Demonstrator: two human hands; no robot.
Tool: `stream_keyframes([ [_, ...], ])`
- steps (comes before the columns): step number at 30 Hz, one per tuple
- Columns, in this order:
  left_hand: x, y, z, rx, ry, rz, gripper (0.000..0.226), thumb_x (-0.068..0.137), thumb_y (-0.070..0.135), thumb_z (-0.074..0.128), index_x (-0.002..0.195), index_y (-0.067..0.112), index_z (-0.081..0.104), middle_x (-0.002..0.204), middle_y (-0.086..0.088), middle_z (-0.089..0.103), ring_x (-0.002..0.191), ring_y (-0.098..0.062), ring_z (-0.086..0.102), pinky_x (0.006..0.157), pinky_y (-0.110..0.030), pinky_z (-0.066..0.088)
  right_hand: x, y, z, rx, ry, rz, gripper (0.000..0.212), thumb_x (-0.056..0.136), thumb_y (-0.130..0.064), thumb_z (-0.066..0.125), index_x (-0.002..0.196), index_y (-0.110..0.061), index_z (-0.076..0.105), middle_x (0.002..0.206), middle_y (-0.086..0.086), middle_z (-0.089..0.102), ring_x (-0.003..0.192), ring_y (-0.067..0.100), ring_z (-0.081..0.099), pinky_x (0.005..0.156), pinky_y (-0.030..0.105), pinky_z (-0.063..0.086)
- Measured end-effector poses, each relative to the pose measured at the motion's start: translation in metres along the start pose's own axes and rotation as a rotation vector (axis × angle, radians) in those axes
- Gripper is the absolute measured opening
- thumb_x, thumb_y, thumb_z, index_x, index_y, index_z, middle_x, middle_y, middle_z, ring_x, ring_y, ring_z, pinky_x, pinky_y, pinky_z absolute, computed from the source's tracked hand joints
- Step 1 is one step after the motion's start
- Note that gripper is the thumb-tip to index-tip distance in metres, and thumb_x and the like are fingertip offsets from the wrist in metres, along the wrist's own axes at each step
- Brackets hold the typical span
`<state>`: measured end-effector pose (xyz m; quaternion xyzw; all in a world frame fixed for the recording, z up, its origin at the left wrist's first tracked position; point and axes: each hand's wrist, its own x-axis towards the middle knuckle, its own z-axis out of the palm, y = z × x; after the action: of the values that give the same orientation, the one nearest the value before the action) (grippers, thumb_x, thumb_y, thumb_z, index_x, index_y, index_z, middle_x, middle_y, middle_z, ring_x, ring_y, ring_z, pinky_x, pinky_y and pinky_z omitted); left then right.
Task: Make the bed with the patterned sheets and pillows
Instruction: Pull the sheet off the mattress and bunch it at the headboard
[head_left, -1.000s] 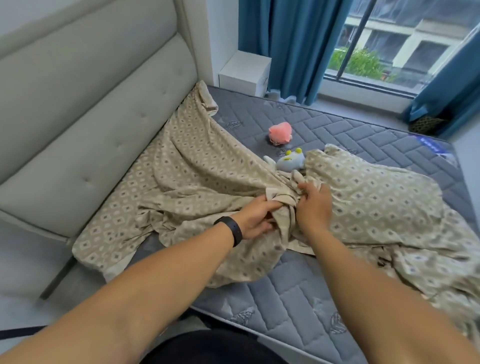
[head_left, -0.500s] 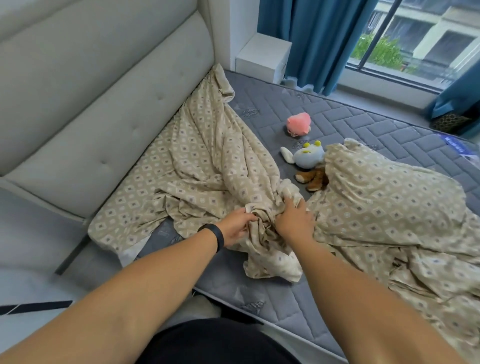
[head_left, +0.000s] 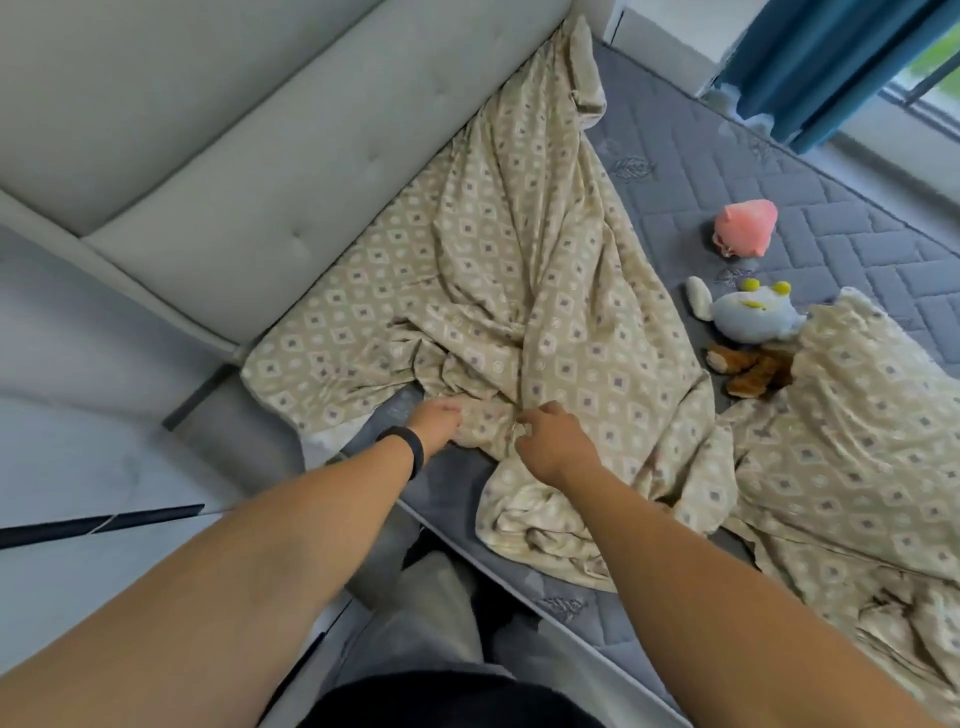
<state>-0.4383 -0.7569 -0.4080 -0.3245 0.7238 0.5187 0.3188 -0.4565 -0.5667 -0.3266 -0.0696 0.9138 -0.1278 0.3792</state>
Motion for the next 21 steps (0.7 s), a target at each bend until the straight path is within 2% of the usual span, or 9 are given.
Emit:
stream_keyframes([
  [3, 0.04, -0.024, -0.033, 0.201, 0.021, 0.008, 0.035, 0.099, 0.031, 0.05, 0.131, 0.023, 0.063, 0.129, -0.002, 0.058, 0.12, -0.032, 0.058, 0.081, -0.035, 0.051, 0.035, -0.03, 0.016, -0.072, -0.05, -0.041, 0.047, 0.099, -0.025, 0.046, 0.146, -0.025, 0.049, 0.153, 0.002, 0.035, 0.14, 0.03, 0.034, 0.108, 0.043, 0.04],
  [6, 0.104, -0.043, -0.058, 0.574, 0.039, 0.013, 0.046, 0.082, 0.062, 0.037, 0.107, 0.036, 0.067, 0.14, 0.0, 0.048, 0.14, -0.032, 0.035, 0.101, -0.043, 0.042, 0.083, -0.058, 0.031, -0.284, -0.093, -0.12, 0.046, 0.101, -0.023, 0.044, 0.146, -0.023, 0.048, 0.151, 0.005, 0.037, 0.139, 0.032, 0.033, 0.107, 0.045, 0.038],
  [8, 0.136, -0.045, -0.063, 0.708, 0.038, 0.037, 0.04, 0.089, 0.056, 0.044, 0.117, 0.037, 0.066, 0.161, 0.0, 0.024, 0.149, -0.034, 0.014, 0.115, -0.05, 0.028, 0.113, -0.078, 0.038, -0.367, -0.133, -0.156, 0.046, 0.1, -0.023, 0.044, 0.145, -0.022, 0.048, 0.149, 0.006, 0.037, 0.138, 0.032, 0.035, 0.104, 0.047, 0.041],
  [10, 0.156, -0.04, -0.067, 0.757, 0.029, 0.08, 0.036, 0.094, 0.041, 0.053, 0.127, 0.032, 0.063, 0.168, 0.004, -0.002, 0.153, -0.035, -0.006, 0.121, -0.052, 0.015, 0.144, -0.095, 0.046, -0.38, -0.139, -0.181, 0.046, 0.098, -0.022, 0.046, 0.144, -0.022, 0.049, 0.145, 0.006, 0.039, 0.134, 0.032, 0.038, 0.101, 0.048, 0.045],
  [13, 0.204, -0.045, -0.067, 0.862, 0.048, 0.14, 0.027, 0.093, 0.032, 0.055, 0.115, 0.024, 0.068, 0.168, 0.006, -0.011, 0.152, -0.034, -0.015, 0.122, -0.053, 0.006, 0.186, -0.111, 0.057, -0.365, -0.094, -0.2, 0.044, 0.097, -0.025, 0.05, 0.141, -0.021, 0.051, 0.143, 0.007, 0.042, 0.133, 0.032, 0.04, 0.103, 0.047, 0.044],
  [15, 0.222, -0.051, -0.064, 0.948, 0.076, 0.174, 0.033, 0.092, 0.03, 0.054, 0.123, 0.026, 0.064, 0.168, 0.007, -0.002, 0.152, -0.033, -0.008, 0.119, -0.053, 0.01, 0.199, -0.114, 0.061, -0.343, -0.062, -0.197, 0.042, 0.097, -0.027, 0.051, 0.138, -0.019, 0.053, 0.145, 0.008, 0.042, 0.135, 0.032, 0.038, 0.104, 0.047, 0.042],
  [17, 0.234, -0.051, -0.061, 1.005, 0.077, 0.165, 0.042, 0.091, 0.03, 0.055, 0.132, 0.027, 0.059, 0.161, 0.003, 0.026, 0.146, -0.031, 0.015, 0.114, -0.05, 0.019, 0.202, -0.11, 0.063, -0.325, -0.047, -0.189, 0.04, 0.097, -0.027, 0.049, 0.136, -0.018, 0.055, 0.146, 0.008, 0.042, 0.135, 0.032, 0.038, 0.105, 0.047, 0.042],
  [19, 0.235, -0.048, -0.056, 0.99, 0.049, 0.122, 0.025, 0.092, 0.03, 0.054, 0.112, 0.026, 0.067, 0.128, -0.002, 0.058, 0.123, -0.027, 0.045, 0.103, -0.046, 0.03, 0.196, -0.098, 0.061, -0.332, -0.049, -0.173, 0.04, 0.097, -0.027, 0.047, 0.137, -0.019, 0.054, 0.143, 0.007, 0.043, 0.131, 0.03, 0.041, 0.102, 0.045, 0.043],
  [21, 0.22, -0.05, -0.05, 0.771, 0.03, 0.134, 0.016, 0.09, 0.024, 0.055, 0.081, 0.022, 0.067, 0.095, -0.003, 0.069, 0.091, -0.026, 0.058, 0.085, -0.037, 0.043, 0.186, -0.087, 0.059, -0.347, -0.08, -0.132, 0.04, 0.098, -0.026, 0.047, 0.137, -0.02, 0.053, 0.143, 0.006, 0.043, 0.129, 0.029, 0.041, 0.1, 0.044, 0.043],
])
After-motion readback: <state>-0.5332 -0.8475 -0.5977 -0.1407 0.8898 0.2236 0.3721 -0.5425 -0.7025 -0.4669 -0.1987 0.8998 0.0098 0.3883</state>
